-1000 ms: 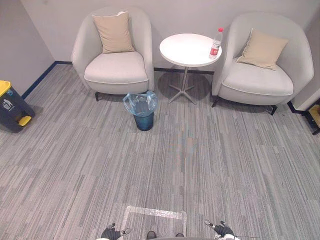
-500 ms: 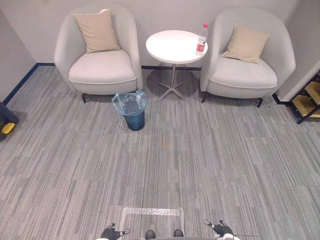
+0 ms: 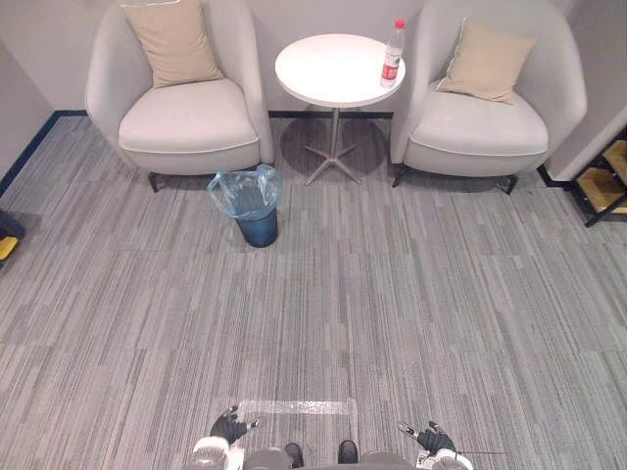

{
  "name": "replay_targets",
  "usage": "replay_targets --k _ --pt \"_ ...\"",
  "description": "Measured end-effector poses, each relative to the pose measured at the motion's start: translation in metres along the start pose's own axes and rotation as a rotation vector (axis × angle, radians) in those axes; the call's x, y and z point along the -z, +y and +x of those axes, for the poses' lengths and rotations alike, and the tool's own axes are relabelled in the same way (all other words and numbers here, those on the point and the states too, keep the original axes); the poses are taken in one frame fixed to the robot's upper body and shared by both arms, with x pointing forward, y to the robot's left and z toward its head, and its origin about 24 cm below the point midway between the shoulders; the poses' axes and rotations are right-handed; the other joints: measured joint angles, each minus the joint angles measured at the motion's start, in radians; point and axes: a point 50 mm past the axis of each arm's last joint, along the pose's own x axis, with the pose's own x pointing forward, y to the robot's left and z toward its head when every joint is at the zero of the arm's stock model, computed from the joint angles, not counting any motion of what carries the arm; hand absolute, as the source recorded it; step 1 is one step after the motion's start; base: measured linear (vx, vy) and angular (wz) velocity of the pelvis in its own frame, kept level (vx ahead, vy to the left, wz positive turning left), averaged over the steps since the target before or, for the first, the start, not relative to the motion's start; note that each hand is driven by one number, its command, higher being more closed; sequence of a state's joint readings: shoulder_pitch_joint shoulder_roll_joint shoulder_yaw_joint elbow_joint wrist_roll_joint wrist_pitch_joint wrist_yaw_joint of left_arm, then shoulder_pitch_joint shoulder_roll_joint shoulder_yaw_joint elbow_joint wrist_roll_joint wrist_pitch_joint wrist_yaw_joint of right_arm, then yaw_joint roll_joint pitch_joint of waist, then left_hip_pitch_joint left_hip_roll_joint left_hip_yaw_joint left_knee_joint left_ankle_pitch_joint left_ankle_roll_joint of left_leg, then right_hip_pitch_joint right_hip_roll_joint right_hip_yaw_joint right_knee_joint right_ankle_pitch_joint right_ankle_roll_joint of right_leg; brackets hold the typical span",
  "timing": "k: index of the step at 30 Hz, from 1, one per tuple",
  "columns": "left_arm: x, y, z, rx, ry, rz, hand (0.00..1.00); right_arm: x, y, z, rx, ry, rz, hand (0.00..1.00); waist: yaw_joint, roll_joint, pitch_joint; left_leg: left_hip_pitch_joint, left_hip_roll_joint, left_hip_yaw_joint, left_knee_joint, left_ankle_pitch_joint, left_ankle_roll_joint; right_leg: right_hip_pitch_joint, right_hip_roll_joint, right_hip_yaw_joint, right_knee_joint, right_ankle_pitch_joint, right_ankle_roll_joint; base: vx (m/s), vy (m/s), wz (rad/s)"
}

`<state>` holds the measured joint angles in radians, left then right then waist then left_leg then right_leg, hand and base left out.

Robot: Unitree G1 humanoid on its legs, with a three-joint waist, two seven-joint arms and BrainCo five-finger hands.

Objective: Gather rubbish on tea table into small bin, then transfer packed bag to large trash can.

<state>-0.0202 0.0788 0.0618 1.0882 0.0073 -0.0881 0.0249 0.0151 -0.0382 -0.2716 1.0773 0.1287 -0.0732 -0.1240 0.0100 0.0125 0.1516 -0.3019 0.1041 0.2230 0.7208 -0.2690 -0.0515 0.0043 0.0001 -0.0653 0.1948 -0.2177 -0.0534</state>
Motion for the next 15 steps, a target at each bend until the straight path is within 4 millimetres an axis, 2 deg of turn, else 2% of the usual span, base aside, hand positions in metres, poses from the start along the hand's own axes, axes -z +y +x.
replay_targets --k 2,4,5,6,7,8,9,11,12,13,14,15 --pt "-0.004 -0.003 0.000 0.007 -0.022 -0.009 0.00 -0.003 -0.001 0.000 0.004 -0.013 0.003 0.00 0.004 0.005 0.000 -0.029 0.019 0.002 -0.029 -0.002 -0.004 0.000 -0.010 0.015 0.018 -0.019 0.001 0.07 0.092 -0.18" --pt "-0.006 -0.006 0.000 0.006 -0.037 -0.024 0.00 -0.005 0.001 0.000 0.001 -0.025 0.005 0.00 0.016 0.010 -0.001 -0.045 0.002 -0.015 -0.162 0.014 -0.004 0.005 -0.035 0.031 0.030 -0.063 0.014 0.12 0.188 -0.14" --pt "-0.005 -0.007 -0.001 0.003 -0.038 -0.033 0.00 -0.006 0.001 0.000 -0.001 -0.031 0.004 0.00 0.021 0.016 -0.004 -0.043 -0.006 -0.022 -0.220 0.029 -0.007 0.005 -0.036 0.042 0.030 -0.072 0.027 0.15 0.252 -0.18" --pt "-0.003 -0.010 -0.001 0.002 -0.032 -0.053 0.00 -0.008 0.000 0.000 0.000 -0.038 0.000 0.00 0.031 0.029 -0.013 -0.031 -0.015 -0.054 -0.301 0.082 -0.001 -0.001 -0.038 0.054 0.030 -0.086 0.050 0.22 0.302 -0.31" --pt "0.000 -0.007 -0.002 -0.007 -0.025 -0.059 0.00 -0.007 0.003 0.000 -0.006 -0.035 0.000 0.00 0.043 0.013 -0.028 -0.019 -0.043 -0.035 -0.314 0.076 0.024 0.000 -0.064 0.080 0.026 -0.098 0.069 0.25 0.304 -0.29" --pt "0.001 -0.005 -0.002 -0.013 -0.023 -0.061 0.00 -0.005 0.006 -0.001 -0.016 -0.032 0.001 0.00 0.046 0.001 -0.034 -0.016 -0.055 -0.021 -0.319 0.064 0.037 0.001 -0.080 0.081 0.024 -0.099 0.081 0.33 0.263 -0.26" --pt "0.001 -0.002 -0.002 -0.020 -0.024 -0.060 0.00 -0.001 0.011 -0.002 -0.026 -0.022 0.010 0.00 0.051 -0.020 -0.040 -0.009 -0.072 0.004 -0.318 0.044 0.039 -0.003 -0.102 0.084 0.057 -0.107 0.109 0.43 0.243 -0.31" --pt "0.000 -0.002 -0.002 -0.021 -0.023 -0.058 0.00 -0.002 0.021 -0.003 -0.051 -0.025 0.011 0.00 0.058 -0.024 -0.042 0.037 -0.078 0.044 -0.320 0.024 0.070 -0.041 -0.123 0.078 0.182 -0.108 0.121 0.37 0.189 -0.49" --pt "0.002 -0.002 -0.003 -0.019 -0.017 -0.057 0.00 -0.001 0.025 -0.004 -0.064 -0.023 0.014 0.00 0.064 -0.024 -0.042 0.090 -0.079 0.075 -0.335 0.005 0.084 -0.075 -0.134 0.077 0.305 -0.091 0.157 0.36 0.164 -0.64" --pt "0.004 -0.004 -0.003 -0.010 -0.014 -0.044 0.00 -0.003 0.026 -0.004 -0.073 -0.035 0.007 0.00 0.060 -0.022 -0.047 0.142 -0.080 0.088 -0.358 -0.014 0.087 -0.130 -0.149 0.055 0.446 -0.052 0.217 0.36 0.164 -0.58" --pt "0.004 -0.006 -0.003 -0.004 -0.015 -0.034 0.00 -0.005 0.027 -0.004 -0.075 -0.044 0.006 0.00 0.053 -0.021 -0.049 0.163 -0.080 0.089 -0.367 -0.023 0.087 -0.160 -0.160 0.035 0.518 -0.039 0.230 0.42 0.129 -0.30" --pt "0.001 -0.008 -0.002 0.008 -0.020 -0.018 0.00 -0.008 0.028 -0.004 -0.081 -0.059 0.003 0.00 0.049 -0.024 -0.048 0.204 -0.081 0.091 -0.383 -0.032 0.087 -0.206 -0.181 -0.007 0.633 -0.048 0.213 0.29 0.043 -0.09"
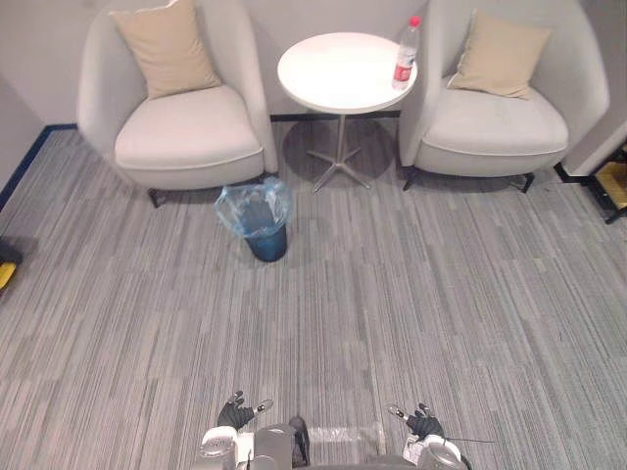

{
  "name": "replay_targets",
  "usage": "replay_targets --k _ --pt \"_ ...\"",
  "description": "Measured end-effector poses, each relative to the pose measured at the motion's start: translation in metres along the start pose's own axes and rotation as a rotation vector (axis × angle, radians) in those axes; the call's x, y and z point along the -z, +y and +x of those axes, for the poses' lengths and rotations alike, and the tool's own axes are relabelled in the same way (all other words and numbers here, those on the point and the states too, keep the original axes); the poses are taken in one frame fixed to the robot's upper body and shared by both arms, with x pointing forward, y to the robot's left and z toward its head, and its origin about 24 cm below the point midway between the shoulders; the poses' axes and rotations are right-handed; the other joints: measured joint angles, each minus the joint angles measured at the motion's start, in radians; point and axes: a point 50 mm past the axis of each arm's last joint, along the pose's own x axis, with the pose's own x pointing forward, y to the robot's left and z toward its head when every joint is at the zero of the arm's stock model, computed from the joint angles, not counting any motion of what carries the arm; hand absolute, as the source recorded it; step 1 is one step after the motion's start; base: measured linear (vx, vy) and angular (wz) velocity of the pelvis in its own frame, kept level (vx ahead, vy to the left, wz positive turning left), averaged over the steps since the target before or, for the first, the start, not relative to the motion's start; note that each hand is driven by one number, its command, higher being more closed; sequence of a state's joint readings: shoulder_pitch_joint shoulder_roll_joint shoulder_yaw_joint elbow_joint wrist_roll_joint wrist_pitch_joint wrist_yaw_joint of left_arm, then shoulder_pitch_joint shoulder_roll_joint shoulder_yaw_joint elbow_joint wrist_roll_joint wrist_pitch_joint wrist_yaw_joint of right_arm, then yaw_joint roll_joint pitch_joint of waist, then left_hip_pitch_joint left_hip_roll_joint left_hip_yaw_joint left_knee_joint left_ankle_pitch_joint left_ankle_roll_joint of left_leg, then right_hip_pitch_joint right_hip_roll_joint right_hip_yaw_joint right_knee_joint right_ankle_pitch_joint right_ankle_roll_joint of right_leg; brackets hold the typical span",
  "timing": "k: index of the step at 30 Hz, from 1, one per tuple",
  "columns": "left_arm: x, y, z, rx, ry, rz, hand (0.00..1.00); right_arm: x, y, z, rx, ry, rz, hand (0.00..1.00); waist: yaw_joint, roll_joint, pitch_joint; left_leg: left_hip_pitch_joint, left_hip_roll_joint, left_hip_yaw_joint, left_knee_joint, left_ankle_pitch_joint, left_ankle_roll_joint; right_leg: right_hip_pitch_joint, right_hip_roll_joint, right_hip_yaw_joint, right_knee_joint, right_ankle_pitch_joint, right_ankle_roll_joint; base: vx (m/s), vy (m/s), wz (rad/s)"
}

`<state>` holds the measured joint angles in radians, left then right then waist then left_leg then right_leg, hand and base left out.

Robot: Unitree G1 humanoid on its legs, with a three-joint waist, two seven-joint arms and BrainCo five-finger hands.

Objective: Gather rubbish on tea table into small bin, then transfer packed bag to large trash can.

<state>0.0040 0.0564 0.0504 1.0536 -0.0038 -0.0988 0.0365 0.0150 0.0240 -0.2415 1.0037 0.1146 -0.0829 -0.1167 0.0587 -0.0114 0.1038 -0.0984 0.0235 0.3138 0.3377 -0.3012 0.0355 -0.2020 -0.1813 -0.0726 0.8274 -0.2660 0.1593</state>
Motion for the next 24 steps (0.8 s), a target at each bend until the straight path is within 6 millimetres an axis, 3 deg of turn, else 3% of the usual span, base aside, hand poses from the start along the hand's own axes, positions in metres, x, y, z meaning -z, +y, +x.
replay_targets --k 3,6,8,9,11,12,14,15,16,17,18,20,23,24 --pt "-0.003 -0.007 0.001 0.016 -0.004 -0.010 0.00 -0.003 0.000 0.001 -0.002 -0.011 -0.020 0.00 -0.005 0.008 0.004 0.124 0.021 0.004 -0.061 0.001 -0.001 -0.066 -0.028 -0.162 0.051 -0.053 -0.095 0.35 -0.006 -0.15" --pt "-0.003 -0.007 0.001 0.016 -0.003 -0.016 0.00 -0.007 0.000 0.002 -0.006 -0.023 -0.038 0.00 -0.013 0.011 0.003 0.173 0.062 0.000 -0.070 0.003 -0.005 -0.132 -0.003 -0.249 -0.111 -0.056 -0.122 0.42 -0.141 -0.04" --pt "0.001 -0.005 0.001 0.016 0.022 -0.002 0.00 -0.009 -0.004 0.003 -0.005 -0.023 -0.057 0.00 -0.026 0.009 0.001 0.195 0.075 -0.027 -0.084 0.014 -0.034 -0.168 0.043 -0.243 -0.349 0.061 -0.144 0.41 -0.206 0.25" --pt "0.007 0.000 0.000 0.010 0.043 0.018 0.00 0.000 -0.011 0.002 0.010 0.012 -0.064 0.00 -0.039 -0.020 -0.013 0.217 0.055 -0.070 -0.088 0.012 -0.080 -0.157 0.058 -0.204 -0.514 0.280 -0.195 0.44 -0.238 0.26" --pt "0.014 -0.010 -0.001 0.030 0.072 0.003 0.00 -0.009 -0.028 0.006 0.046 -0.004 -0.094 0.00 -0.041 0.057 -0.029 0.216 0.107 -0.127 -0.080 0.023 -0.128 -0.139 0.103 -0.227 -0.504 0.260 -0.204 0.47 -0.209 0.07" --pt "0.012 -0.014 0.000 0.037 0.067 -0.002 0.00 -0.010 -0.036 0.006 0.066 -0.002 -0.106 0.00 -0.045 0.069 -0.023 0.222 0.112 -0.157 -0.076 0.055 -0.140 -0.115 0.107 -0.235 -0.514 0.230 -0.208 0.41 -0.167 0.07" --pt "0.008 -0.018 0.001 0.047 0.059 -0.005 0.00 -0.003 -0.042 0.005 0.081 0.032 -0.111 0.00 -0.054 0.083 -0.020 0.212 0.129 -0.193 -0.016 0.088 -0.157 -0.072 0.119 -0.256 -0.527 0.206 -0.209 0.38 -0.183 0.26" --pt "0.005 -0.019 0.002 0.045 0.051 -0.021 0.00 0.001 -0.042 0.004 0.086 0.044 -0.097 0.00 -0.055 0.074 -0.012 0.182 0.142 -0.201 0.095 0.116 -0.176 -0.027 0.129 -0.260 -0.548 0.189 -0.208 0.37 -0.176 0.29" --pt "0.002 -0.019 0.002 0.036 0.040 -0.053 0.00 0.002 -0.037 0.004 0.074 0.042 -0.099 0.00 -0.054 0.063 0.002 0.087 0.164 -0.223 0.319 0.178 -0.178 0.027 0.134 -0.265 -0.580 0.171 -0.215 0.26 -0.114 0.13" --pt "0.001 -0.020 0.002 0.037 0.035 -0.057 0.00 0.001 -0.035 0.004 0.071 0.039 -0.100 0.00 -0.051 0.052 0.010 0.039 0.183 -0.222 0.415 0.157 -0.161 0.042 0.137 -0.266 -0.587 0.168 -0.219 0.21 -0.067 0.04" --pt "-0.002 -0.020 0.003 0.035 0.023 -0.065 0.00 0.000 -0.029 0.004 0.062 0.031 -0.082 0.00 -0.045 0.056 0.016 -0.040 0.214 -0.201 0.529 0.093 -0.120 0.073 0.143 -0.269 -0.599 0.158 -0.224 0.16 -0.029 -0.01" --pt "-0.011 -0.019 0.004 0.031 -0.015 -0.069 0.00 -0.002 -0.021 0.004 0.052 0.018 -0.046 0.00 -0.039 0.037 0.032 -0.122 0.229 -0.152 0.527 0.038 -0.111 0.116 0.139 -0.272 -0.607 0.140 -0.213 0.16 0.012 0.03" --pt "-0.016 -0.025 0.003 0.044 -0.041 -0.083 0.00 -0.005 -0.017 0.003 0.044 -0.009 -0.026 0.00 -0.017 0.055 0.034 -0.184 0.181 -0.111 0.258 0.037 -0.110 0.153 0.130 -0.272 -0.603 0.097 -0.180 0.15 0.144 0.01" --pt "-0.017 -0.028 0.003 0.051 -0.042 -0.092 0.00 -0.006 -0.022 0.003 0.054 -0.015 -0.030 0.00 -0.003 0.078 0.024 -0.180 0.162 -0.118 0.159 0.064 -0.103 0.154 0.136 -0.256 -0.594 0.083 -0.158 0.23 0.200 -0.07"
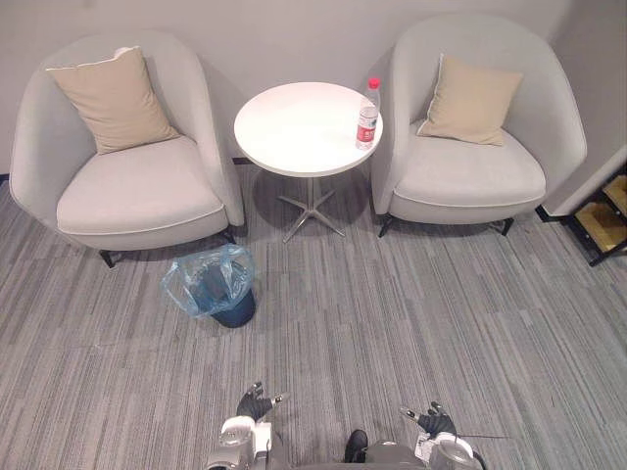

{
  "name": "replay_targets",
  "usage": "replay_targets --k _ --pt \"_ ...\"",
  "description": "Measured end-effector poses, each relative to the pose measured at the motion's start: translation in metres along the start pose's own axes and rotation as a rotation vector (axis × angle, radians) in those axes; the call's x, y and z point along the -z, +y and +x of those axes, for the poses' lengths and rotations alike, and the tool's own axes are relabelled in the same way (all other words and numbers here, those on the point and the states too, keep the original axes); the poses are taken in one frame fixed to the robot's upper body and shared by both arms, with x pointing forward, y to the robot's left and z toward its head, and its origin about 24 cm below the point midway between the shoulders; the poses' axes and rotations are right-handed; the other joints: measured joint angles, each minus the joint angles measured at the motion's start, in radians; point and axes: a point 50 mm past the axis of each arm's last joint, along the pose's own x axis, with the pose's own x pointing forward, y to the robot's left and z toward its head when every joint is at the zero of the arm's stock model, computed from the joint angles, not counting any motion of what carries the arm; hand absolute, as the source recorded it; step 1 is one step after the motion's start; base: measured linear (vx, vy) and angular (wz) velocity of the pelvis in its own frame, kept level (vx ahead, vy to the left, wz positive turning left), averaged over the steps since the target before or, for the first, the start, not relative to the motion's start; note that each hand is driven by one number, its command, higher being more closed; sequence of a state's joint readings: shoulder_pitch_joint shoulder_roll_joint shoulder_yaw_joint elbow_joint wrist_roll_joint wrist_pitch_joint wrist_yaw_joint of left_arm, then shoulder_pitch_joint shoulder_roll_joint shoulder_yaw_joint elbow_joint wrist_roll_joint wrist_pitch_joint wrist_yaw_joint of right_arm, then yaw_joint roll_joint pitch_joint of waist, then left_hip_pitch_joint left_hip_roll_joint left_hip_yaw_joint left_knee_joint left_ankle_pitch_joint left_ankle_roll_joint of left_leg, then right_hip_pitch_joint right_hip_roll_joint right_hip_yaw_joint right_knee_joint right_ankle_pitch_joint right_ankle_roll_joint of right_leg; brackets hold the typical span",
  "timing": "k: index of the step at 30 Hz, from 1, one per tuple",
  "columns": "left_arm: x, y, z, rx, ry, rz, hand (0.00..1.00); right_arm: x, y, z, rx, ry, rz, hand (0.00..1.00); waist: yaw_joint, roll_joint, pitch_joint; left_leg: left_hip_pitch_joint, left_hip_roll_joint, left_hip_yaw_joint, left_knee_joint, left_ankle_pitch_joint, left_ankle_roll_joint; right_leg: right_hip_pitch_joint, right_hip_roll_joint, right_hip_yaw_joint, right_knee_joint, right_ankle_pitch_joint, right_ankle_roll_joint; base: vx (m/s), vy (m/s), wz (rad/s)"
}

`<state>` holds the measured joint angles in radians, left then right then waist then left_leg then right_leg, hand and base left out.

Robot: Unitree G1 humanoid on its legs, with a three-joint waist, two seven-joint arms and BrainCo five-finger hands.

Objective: Gather rubbish on tea table into small bin, then transfer packed bag to large trash can.

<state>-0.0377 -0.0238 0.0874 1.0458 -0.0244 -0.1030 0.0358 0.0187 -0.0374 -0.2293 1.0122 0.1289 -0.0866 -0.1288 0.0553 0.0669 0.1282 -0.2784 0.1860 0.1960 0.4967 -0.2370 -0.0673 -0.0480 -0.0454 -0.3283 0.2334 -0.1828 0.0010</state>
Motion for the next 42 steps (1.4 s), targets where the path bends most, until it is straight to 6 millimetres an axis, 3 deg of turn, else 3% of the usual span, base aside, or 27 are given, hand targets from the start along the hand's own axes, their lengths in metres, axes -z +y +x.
replay_targets --k 2,3,5,7,10,11,12,13,14,17,19,20,21,23,25,28,30,31,32,34,36,37,39,42 --pt "0.002 0.005 -0.001 -0.015 0.005 -0.003 0.00 0.005 0.011 -0.002 -0.025 0.013 0.010 0.00 0.007 -0.040 -0.020 0.037 -0.061 0.021 -0.091 -0.002 -0.011 0.012 -0.032 0.039 -0.059 0.017 0.037 0.20 0.121 0.02" --pt "0.003 0.006 -0.001 -0.017 0.008 -0.006 0.00 0.005 0.014 -0.003 -0.032 0.015 0.014 0.00 0.008 -0.052 -0.026 0.040 -0.080 0.028 -0.111 0.007 0.014 0.015 -0.039 0.054 -0.087 0.034 0.060 0.20 0.103 -0.05" --pt "0.003 0.007 -0.001 -0.020 0.008 -0.006 0.00 0.005 0.018 -0.003 -0.041 0.014 0.015 0.00 0.015 -0.054 -0.027 0.050 -0.090 0.063 -0.096 0.007 0.050 0.036 -0.052 0.078 -0.111 0.042 0.067 0.36 0.176 -0.24" --pt "0.004 0.008 -0.001 -0.024 0.013 -0.013 0.00 0.004 0.020 -0.003 -0.047 0.012 0.011 0.00 0.030 -0.059 -0.028 0.110 -0.107 0.103 -0.113 0.000 0.062 0.048 -0.079 0.124 -0.071 0.036 0.072 0.33 0.157 -0.49" --pt "0.006 0.008 -0.002 -0.022 0.020 -0.016 0.00 0.005 0.019 -0.003 -0.049 0.010 0.007 0.00 0.040 -0.057 -0.035 0.194 -0.114 0.126 -0.183 -0.013 0.069 -0.027 -0.105 0.138 0.144 0.016 0.106 0.19 0.073 -0.38" --pt "0.006 0.009 -0.002 -0.020 0.020 -0.004 0.00 0.005 0.020 -0.004 -0.057 0.007 -0.005 0.00 0.038 -0.070 -0.041 0.234 -0.128 0.124 -0.226 -0.043 0.066 -0.117 -0.149 0.118 0.360 0.006 0.131 0.28 0.046 -0.06" --pt "0.007 0.011 -0.002 -0.024 0.027 0.000 0.00 0.008 0.023 -0.005 -0.061 0.015 -0.006 0.00 0.032 -0.096 -0.041 0.281 -0.148 0.125 -0.250 -0.043 0.067 -0.175 -0.201 0.095 0.510 -0.011 0.126 0.30 0.016 0.03" --pt "0.008 0.013 -0.002 -0.030 0.031 0.003 0.00 0.009 0.023 -0.006 -0.062 0.018 -0.009 0.00 0.024 -0.101 -0.043 0.301 -0.150 0.124 -0.258 -0.043 0.067 -0.185 -0.217 0.068 0.545 -0.032 0.109 0.33 -0.060 0.11" --pt "0.010 0.016 -0.003 -0.040 0.035 -0.005 0.00 0.011 0.024 -0.006 -0.068 0.022 -0.012 0.00 0.017 -0.103 -0.047 0.343 -0.136 0.118 -0.276 -0.043 0.067 -0.199 -0.221 0.009 0.555 -0.082 0.069 0.29 -0.112 0.13" --pt "0.011 0.018 -0.003 -0.043 0.040 -0.009 0.00 0.010 0.024 -0.006 -0.073 0.021 -0.014 0.00 -0.003 -0.096 -0.049 0.368 -0.097 0.085 -0.276 -0.043 0.066 -0.238 -0.182 -0.052 0.417 -0.094 0.046 0.28 -0.172 0.19" --pt "0.015 0.019 -0.003 -0.046 0.059 -0.006 0.00 0.010 0.024 -0.005 -0.074 0.023 -0.016 0.00 -0.013 -0.104 -0.053 0.372 -0.091 0.048 -0.275 -0.044 0.060 -0.266 -0.146 -0.025 0.197 0.007 0.016 0.30 -0.244 0.28" --pt "0.019 0.021 -0.004 -0.050 0.078 -0.005 0.00 0.010 0.020 -0.004 -0.066 0.027 -0.018 0.00 -0.022 -0.103 -0.059 0.379 -0.088 0.021 -0.273 -0.057 0.027 -0.252 -0.120 -0.003 0.129 0.096 0.000 0.27 -0.190 0.13" --pt "0.022 0.016 -0.005 -0.037 0.092 -0.009 0.00 0.004 0.015 -0.002 -0.057 0.015 -0.031 0.00 -0.016 -0.068 -0.056 0.375 -0.059 -0.006 -0.270 -0.054 0.021 -0.223 -0.088 -0.009 0.102 0.110 -0.016 0.30 -0.184 0.08" --pt "0.023 0.012 -0.005 -0.030 0.094 -0.014 0.00 0.003 0.004 0.002 -0.028 0.026 -0.046 0.00 -0.015 -0.056 -0.050 0.385 -0.071 -0.075 -0.357 -0.047 0.005 -0.199 -0.077 0.000 0.082 0.109 -0.018 0.25 -0.123 0.01" --pt "0.028 0.012 -0.006 -0.029 0.113 -0.010 0.00 0.016 -0.008 -0.001 0.008 0.080 -0.039 0.00 -0.026 -0.038 -0.053 0.386 -0.070 -0.095 -0.410 0.031 -0.031 -0.145 -0.069 -0.021 0.074 0.093 -0.013 0.20 -0.066 0.24" --pt "0.024 0.022 -0.005 -0.063 0.098 -0.031 0.00 0.027 -0.007 -0.005 0.004 0.108 -0.033 0.00 -0.032 -0.076 -0.043 0.306 -0.069 -0.103 -0.191 -0.001 -0.063 -0.087 -0.072 -0.022 0.030 0.041 0.010 0.12 -0.065 0.35" --pt "0.011 0.025 -0.003 -0.076 0.044 -0.046 0.00 0.025 -0.005 -0.004 -0.005 0.091 -0.059 0.00 -0.020 -0.073 -0.031 0.124 0.004 -0.092 0.185 -0.005 -0.043 -0.035 -0.027 -0.030 -0.023 0.041 -0.012 0.07 -0.042 0.08" --pt "0.010 0.025 -0.003 -0.077 0.036 -0.048 0.00 0.022 -0.005 -0.004 -0.005 0.079 -0.057 0.00 -0.005 -0.062 -0.019 0.093 0.028 -0.089 0.282 0.004 -0.025 -0.016 -0.014 -0.030 -0.030 0.032 -0.021 0.11 0.020 -0.19" --pt "0.011 0.026 -0.003 -0.082 0.036 -0.057 0.00 0.020 -0.006 -0.004 0.007 0.069 -0.055 0.00 0.000 -0.053 -0.010 0.083 0.057 -0.061 0.335 -0.030 0.004 0.013 -0.007 -0.026 -0.034 0.017 -0.021 0.12 0.048 -0.11" --pt "0.009 0.022 -0.003 -0.072 0.028 -0.062 0.00 0.016 -0.006 -0.003 0.012 0.054 -0.040 0.00 -0.009 -0.046 -0.007 0.045 0.053 -0.010 0.301 -0.094 0.010 0.033 -0.014 -0.025 -0.051 0.012 -0.015 0.15 0.044 0.11" --pt "0.003 0.017 -0.002 -0.062 0.004 -0.072 0.00 0.012 -0.003 -0.003 0.006 0.041 -0.017 0.00 0.002 -0.045 -0.005 -0.010 0.003 0.017 0.177 -0.102 0.017 0.042 -0.039 -0.023 -0.060 0.004 -0.002 0.19 0.138 0.03" --pt "0.005 0.013 -0.002 -0.056 0.007 -0.085 0.00 0.011 -0.005 -0.002 0.010 0.037 -0.018 0.00 0.010 -0.028 -0.013 -0.017 -0.043 0.007 -0.026 0.013 0.018 0.050 -0.042 -0.006 -0.056 -0.013 0.029 0.21 0.171 -0.16" --pt "0.006 0.019 -0.003 -0.071 0.012 -0.081 0.00 0.015 0.002 -0.004 -0.004 0.051 -0.007 0.00 0.033 -0.052 -0.031 0.021 -0.080 0.030 -0.086 0.028 0.041 0.051 -0.054 0.075 -0.064 -0.010 0.053 0.27 0.122 -0.21" --pt "0.006 0.022 -0.002 -0.078 0.019 -0.074 0.00 0.019 0.013 -0.006 -0.027 0.060 0.008 0.00 0.030 -0.084 -0.049 0.045 -0.109 0.069 -0.085 0.011 0.074 0.067 -0.075 0.148 -0.090 -0.001 0.071 0.32 0.125 -0.15"
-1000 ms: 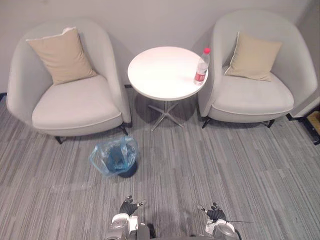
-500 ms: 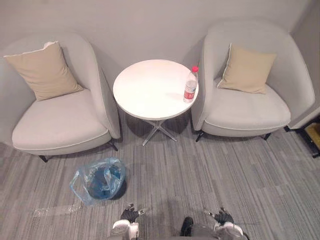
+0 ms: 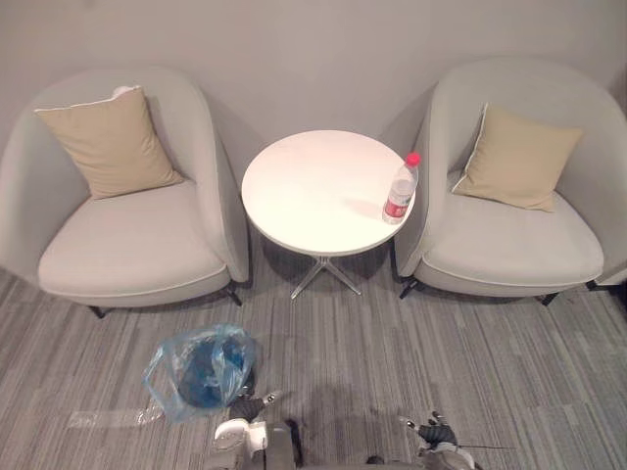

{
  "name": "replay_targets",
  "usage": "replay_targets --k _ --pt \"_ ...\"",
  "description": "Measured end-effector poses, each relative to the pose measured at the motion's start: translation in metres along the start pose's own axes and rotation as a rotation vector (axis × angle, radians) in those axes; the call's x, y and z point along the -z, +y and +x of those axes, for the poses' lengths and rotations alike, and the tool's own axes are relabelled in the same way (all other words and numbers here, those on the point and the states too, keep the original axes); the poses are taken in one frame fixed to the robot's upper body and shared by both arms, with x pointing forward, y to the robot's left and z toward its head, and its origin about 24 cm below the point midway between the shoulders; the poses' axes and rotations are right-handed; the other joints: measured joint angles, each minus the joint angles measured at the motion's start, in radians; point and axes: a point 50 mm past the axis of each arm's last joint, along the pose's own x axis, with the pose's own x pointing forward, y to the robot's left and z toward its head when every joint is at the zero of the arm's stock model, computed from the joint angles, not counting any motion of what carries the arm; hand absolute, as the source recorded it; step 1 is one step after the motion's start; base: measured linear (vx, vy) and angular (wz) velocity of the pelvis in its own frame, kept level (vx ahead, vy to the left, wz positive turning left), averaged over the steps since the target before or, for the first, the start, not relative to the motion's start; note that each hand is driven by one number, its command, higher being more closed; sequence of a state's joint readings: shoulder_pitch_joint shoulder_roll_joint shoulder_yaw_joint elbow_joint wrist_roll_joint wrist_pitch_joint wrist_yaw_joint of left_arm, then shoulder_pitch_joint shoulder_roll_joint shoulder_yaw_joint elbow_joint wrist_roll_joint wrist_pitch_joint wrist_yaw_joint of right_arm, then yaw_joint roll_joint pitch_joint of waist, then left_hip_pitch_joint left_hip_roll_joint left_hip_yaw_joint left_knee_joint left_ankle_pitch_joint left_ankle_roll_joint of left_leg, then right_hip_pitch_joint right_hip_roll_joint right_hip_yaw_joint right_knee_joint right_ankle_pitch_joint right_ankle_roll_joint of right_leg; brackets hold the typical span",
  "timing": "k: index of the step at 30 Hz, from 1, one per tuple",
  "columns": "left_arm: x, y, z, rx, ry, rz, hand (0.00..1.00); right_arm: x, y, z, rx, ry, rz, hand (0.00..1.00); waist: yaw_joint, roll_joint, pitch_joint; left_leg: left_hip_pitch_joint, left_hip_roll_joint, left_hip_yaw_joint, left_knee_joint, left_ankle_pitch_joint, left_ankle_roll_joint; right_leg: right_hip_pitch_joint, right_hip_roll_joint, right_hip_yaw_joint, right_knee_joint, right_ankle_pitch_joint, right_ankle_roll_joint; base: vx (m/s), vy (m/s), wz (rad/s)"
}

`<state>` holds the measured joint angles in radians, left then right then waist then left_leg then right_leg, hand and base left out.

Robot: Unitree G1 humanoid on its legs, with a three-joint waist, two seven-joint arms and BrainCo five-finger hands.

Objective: Gather rubbish on tea table into small bin, then transfer packed bag to large trash can.

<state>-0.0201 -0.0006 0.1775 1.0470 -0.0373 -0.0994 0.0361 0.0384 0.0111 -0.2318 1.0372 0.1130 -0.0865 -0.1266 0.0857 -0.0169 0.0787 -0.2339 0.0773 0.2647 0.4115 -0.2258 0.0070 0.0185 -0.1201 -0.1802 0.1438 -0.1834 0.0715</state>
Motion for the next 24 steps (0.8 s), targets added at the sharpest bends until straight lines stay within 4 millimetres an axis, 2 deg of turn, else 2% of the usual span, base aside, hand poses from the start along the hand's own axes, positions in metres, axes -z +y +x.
replay_targets --k 2,3,4,5,6,7,9,10,12,13,14,15,17,18,20,22,24 --pt "0.001 -0.001 0.000 0.005 0.004 0.007 0.00 -0.002 0.002 0.000 -0.007 -0.009 -0.022 0.00 0.017 0.003 0.000 0.079 -0.003 0.044 -0.062 -0.033 -0.005 -0.054 -0.022 0.005 0.162 -0.017 0.030 0.28 0.115 -0.64" --pt "0.002 -0.002 -0.001 0.014 0.008 0.031 0.00 -0.003 0.003 0.000 -0.018 -0.018 -0.043 0.00 0.018 0.003 -0.001 0.134 -0.010 0.065 -0.095 -0.048 -0.005 -0.149 -0.060 -0.005 0.388 -0.023 0.078 0.19 0.081 -0.56" --pt "0.002 -0.003 -0.001 0.022 0.008 0.052 0.00 -0.006 0.004 0.000 -0.024 -0.031 -0.042 0.00 0.016 0.002 -0.001 0.158 -0.016 0.072 -0.104 -0.054 -0.005 -0.205 -0.086 -0.009 0.509 -0.014 0.104 0.25 0.086 -0.29" --pt "0.004 -0.003 -0.001 0.028 0.015 0.073 0.00 -0.010 0.004 0.000 -0.028 -0.048 -0.045 0.00 0.005 -0.005 -0.005 0.191 -0.026 0.076 -0.117 -0.061 -0.003 -0.252 -0.121 -0.023 0.638 -0.007 0.111 0.30 0.047 0.05" --pt "0.007 -0.002 -0.002 0.032 0.025 0.087 0.00 -0.010 0.004 0.000 -0.028 -0.049 -0.048 0.00 -0.007 -0.006 -0.005 0.230 -0.033 0.076 -0.131 -0.061 -0.003 -0.279 -0.149 -0.055 0.719 -0.024 0.079 0.47 -0.013 0.10" --pt "0.009 -0.003 -0.002 0.033 0.031 0.086 0.00 -0.009 0.003 0.000 -0.026 -0.047 -0.050 0.00 -0.015 -0.007 -0.007 0.282 -0.028 0.075 -0.147 -0.061 -0.003 -0.294 -0.164 -0.112 0.738 -0.061 0.019 0.43 -0.065 0.08" --pt "0.010 -0.003 -0.003 0.031 0.034 0.086 0.00 -0.010 0.004 0.001 -0.030 -0.051 -0.067 0.00 -0.030 0.001 -0.008 0.310 -0.005 0.058 -0.150 -0.061 -0.003 -0.314 -0.151 -0.178 0.689 -0.091 -0.023 0.32 -0.117 0.13" --pt "0.010 -0.003 -0.003 0.031 0.035 0.087 0.00 -0.013 0.005 0.001 -0.034 -0.058 -0.073 0.00 -0.037 0.005 -0.010 0.314 0.014 0.042 -0.150 -0.061 -0.003 -0.342 -0.131 -0.197 0.618 -0.095 -0.032 0.34 -0.211 0.32" --pt "0.011 -0.003 -0.002 0.033 0.049 0.091 0.00 -0.018 0.003 0.003 -0.036 -0.072 -0.089 0.00 -0.045 0.014 -0.004 0.326 0.047 -0.004 -0.158 -0.061 -0.004 -0.388 -0.077 -0.154 0.456 -0.065 -0.039 0.35 -0.268 0.42" --pt "0.016 -0.001 -0.003 0.032 0.069 0.104 0.00 -0.018 0.002 0.003 -0.033 -0.071 -0.092 0.00 -0.055 0.013 -0.002 0.337 0.061 -0.040 -0.159 -0.059 -0.008 -0.389 -0.042 -0.087 0.306 0.020 -0.047 0.40 -0.358 0.75" --pt "0.017 0.004 -0.003 0.028 0.076 0.140 0.00 -0.011 -0.003 0.002 -0.023 -0.045 -0.092 0.00 -0.074 -0.013 -0.006 0.355 0.052 -0.090 -0.161 -0.058 -0.052 -0.359 -0.029 -0.010 0.147 0.213 -0.040 0.47 -0.416 0.57" --pt "0.021 -0.001 -0.004 0.040 0.093 0.138 0.00 -0.018 -0.011 0.005 -0.002 -0.053 -0.100 0.00 -0.068 0.039 -0.003 0.363 0.097 -0.120 -0.166 -0.057 -0.069 -0.331 0.014 -0.026 0.144 0.215 -0.063 0.38 -0.308 0.40" --pt "0.022 -0.008 -0.004 0.056 0.101 0.137 0.00 -0.024 -0.023 0.008 0.031 -0.062 -0.105 0.00 -0.067 0.047 0.002 0.340 0.086 -0.176 -0.218 -0.041 -0.089 -0.329 0.018 -0.020 0.139 0.195 -0.069 0.28 -0.220 0.13" --pt "0.023 -0.013 -0.004 0.067 0.104 0.141 0.00 -0.021 -0.028 0.008 0.045 -0.045 -0.111 0.00 -0.073 0.065 0.014 0.337 0.086 -0.193 -0.262 0.015 -0.106 -0.295 0.021 -0.042 0.135 0.177 -0.075 0.27 -0.234 0.32" --pt "0.021 -0.015 -0.003 0.069 0.099 0.138 0.00 -0.013 -0.032 0.006 0.058 -0.018 -0.096 0.00 -0.080 0.068 0.020 0.319 0.102 -0.193 -0.196 0.038 -0.122 -0.243 0.031 -0.074 0.128 0.142 -0.075 0.19 -0.163 0.48" --pt "0.014 -0.016 -0.001 0.072 0.076 0.138 0.00 -0.011 -0.025 0.006 0.033 -0.016 -0.121 0.00 -0.077 0.043 0.032 0.232 0.123 -0.195 -0.018 0.038 -0.123 -0.204 0.036 -0.091 0.107 0.112 -0.077 0.10 -0.134 0.47" --pt "0.009 -0.018 0.000 0.076 0.057 0.141 0.00 -0.009 -0.020 0.005 0.025 -0.011 -0.111 0.00 -0.070 0.045 0.034 0.168 0.154 -0.190 0.093 0.055 -0.138 -0.176 0.054 -0.122 0.073 0.110 -0.083 0.08 -0.091 0.36"
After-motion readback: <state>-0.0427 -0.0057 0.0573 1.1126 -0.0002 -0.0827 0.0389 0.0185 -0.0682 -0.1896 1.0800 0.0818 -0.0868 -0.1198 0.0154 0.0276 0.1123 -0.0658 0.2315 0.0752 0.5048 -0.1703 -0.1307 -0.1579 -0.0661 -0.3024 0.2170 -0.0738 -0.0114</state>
